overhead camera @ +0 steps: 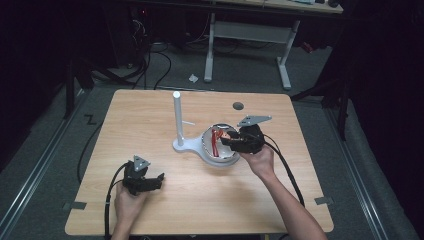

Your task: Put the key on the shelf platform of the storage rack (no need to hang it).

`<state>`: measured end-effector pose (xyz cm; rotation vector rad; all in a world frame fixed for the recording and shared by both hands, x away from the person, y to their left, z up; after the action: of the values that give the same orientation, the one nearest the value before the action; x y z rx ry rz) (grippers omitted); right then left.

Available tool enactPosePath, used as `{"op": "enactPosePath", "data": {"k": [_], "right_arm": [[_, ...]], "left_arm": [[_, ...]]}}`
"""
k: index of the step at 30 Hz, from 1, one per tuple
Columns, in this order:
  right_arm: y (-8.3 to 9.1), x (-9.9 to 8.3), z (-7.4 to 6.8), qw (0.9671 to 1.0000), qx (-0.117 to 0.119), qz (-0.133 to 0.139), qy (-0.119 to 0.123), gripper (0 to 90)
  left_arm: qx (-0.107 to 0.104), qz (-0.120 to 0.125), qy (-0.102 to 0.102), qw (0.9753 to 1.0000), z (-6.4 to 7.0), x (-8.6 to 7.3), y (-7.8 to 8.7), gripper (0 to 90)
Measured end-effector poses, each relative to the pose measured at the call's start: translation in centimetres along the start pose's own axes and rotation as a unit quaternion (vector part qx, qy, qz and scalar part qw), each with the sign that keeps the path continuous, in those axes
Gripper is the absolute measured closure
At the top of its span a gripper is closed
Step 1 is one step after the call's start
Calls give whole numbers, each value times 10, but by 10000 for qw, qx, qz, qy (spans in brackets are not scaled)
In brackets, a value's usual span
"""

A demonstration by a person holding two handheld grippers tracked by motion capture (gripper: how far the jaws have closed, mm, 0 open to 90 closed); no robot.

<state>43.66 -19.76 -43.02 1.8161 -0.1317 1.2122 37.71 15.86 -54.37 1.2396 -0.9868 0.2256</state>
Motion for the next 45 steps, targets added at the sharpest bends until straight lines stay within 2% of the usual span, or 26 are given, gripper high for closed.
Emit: {"op": "enactPosePath", "data": {"k": [10, 19, 23, 26, 33, 45], "right_arm": [[-20, -6, 5, 9996, -85, -245, -100, 596], [-28, -9, 13, 9986, -321, -389, -172, 585], [-29, -10, 13, 9986, -339, -359, -183, 495], [-27, -9, 12, 9986, -410, -323, -98, 496], [-20, -6, 10, 9989, -422, -153, -96, 491], [10, -1, 15, 9986, -451, 178, -208, 478]], "left_arm": [[1, 0, 0, 10000, 0, 0, 0, 156], [0, -11, -9, 10000, 0, 0, 0, 156], [0, -11, -11, 10000, 0, 0, 0, 156], [0, -10, -12, 10000, 0, 0, 0, 156], [0, -9, -9, 10000, 0, 0, 0, 156], [1, -9, -9, 10000, 0, 0, 0, 156]]}}
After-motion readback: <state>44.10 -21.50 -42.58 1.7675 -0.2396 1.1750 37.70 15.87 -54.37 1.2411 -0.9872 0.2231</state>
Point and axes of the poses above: each handheld gripper's, and its own axes: y roughly backward along the jaws, x roughly out of its top, z roughly to its right, the point moved 1 cm from there along -y, roughly forward along the jaws, and after that the axes turned 2 degrees about -y, right-handed, at the moved point
